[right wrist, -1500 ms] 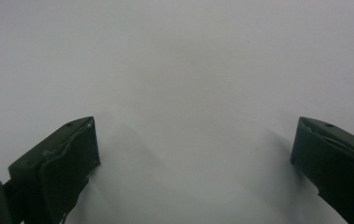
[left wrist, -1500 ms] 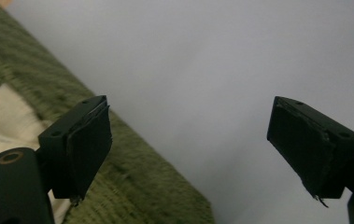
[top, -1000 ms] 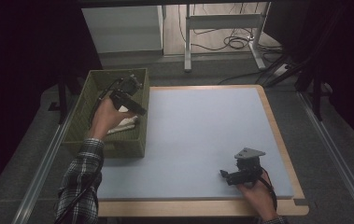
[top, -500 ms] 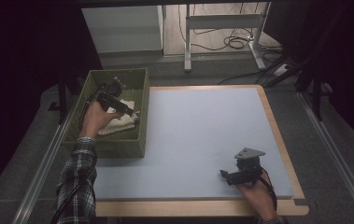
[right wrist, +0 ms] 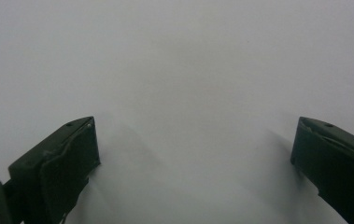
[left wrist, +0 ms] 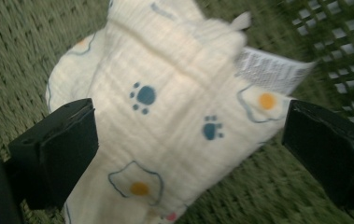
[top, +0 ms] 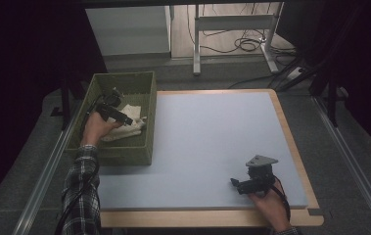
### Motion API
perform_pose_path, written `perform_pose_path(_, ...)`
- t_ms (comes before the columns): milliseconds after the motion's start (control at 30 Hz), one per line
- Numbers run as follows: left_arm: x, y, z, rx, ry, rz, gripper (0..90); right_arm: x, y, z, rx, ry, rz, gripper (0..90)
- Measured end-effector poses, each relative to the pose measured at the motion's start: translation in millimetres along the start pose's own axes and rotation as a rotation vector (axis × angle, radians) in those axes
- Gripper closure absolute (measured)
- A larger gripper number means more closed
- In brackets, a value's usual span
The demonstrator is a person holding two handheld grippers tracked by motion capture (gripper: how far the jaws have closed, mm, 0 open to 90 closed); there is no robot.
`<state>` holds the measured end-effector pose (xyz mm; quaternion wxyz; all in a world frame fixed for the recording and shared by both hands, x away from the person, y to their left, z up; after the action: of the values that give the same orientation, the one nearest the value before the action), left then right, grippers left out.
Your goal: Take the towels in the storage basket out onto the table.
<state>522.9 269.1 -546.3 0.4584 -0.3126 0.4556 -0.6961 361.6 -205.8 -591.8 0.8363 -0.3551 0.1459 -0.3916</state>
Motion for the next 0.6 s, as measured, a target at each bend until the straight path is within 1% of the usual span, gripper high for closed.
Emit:
perform_pose_path(67,-3.7,5.9,-2.4,-0.019,-0.005,0.008,3.6,0.0,0.0,0.0,0.0,0.0,0.0,1.1)
perform_pose_path(167,-7.6,14.5,-6.1,-0.039,-0.026,-0.004,3.4,0.0,0.0,0.0,0.0,0.0,0.0,1.1)
perform_pose_path(300,-8.7,27.3,-11.6,-0.075,-0.062,-0.025,2.5,-0.1,0.0,0.0,0.001,0.0,0.0,1.1)
perform_pose_path(333,-8.8,30.2,-13.6,-0.09,-0.059,-0.022,2.6,0.0,0.0,0.0,0.001,0.0,0.0,1.1)
perform_pose_path(400,-9.1,34.3,-17.0,-0.124,-0.042,0.009,4.4,-0.1,0.0,0.0,0.001,0.0,0.0,1.1)
perform_pose_path(433,-8.9,34.6,-18.2,-0.139,-0.026,0.015,6.4,-0.1,0.0,0.0,0.001,0.0,0.0,1.2)
perform_pose_path(467,-8.6,35.0,-19.1,-0.148,-0.023,0.019,9.2,-0.1,0.0,0.0,0.001,0.001,0.0,1.1)
perform_pose_path(500,-8.5,35.0,-20.6,-0.161,-0.022,0.023,14.4,-0.1,0.0,0.0,0.001,0.0,0.0,1.1)
perform_pose_path(567,-7.5,33.2,-21.0,-0.155,-0.029,0.017,24.0,-0.1,0.0,0.0,0.001,0.001,0.0,1.1)
perform_pose_path(600,-7.6,31.5,-21.8,-0.159,-0.025,0.024,31.3,-0.1,0.0,0.0,0.001,0.001,0.0,1.2)
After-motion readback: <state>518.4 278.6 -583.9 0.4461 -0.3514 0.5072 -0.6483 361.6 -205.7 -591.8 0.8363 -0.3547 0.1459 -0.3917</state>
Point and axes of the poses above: each handheld gripper's, and its own axes: y roughly forward along the jaws, z roughly out of its top, x roughly to its right, the point moved 8 cm from there along y, roughly forward along the jaws, and after that the axes turned 1 degree about y, right-handed, at the moved point
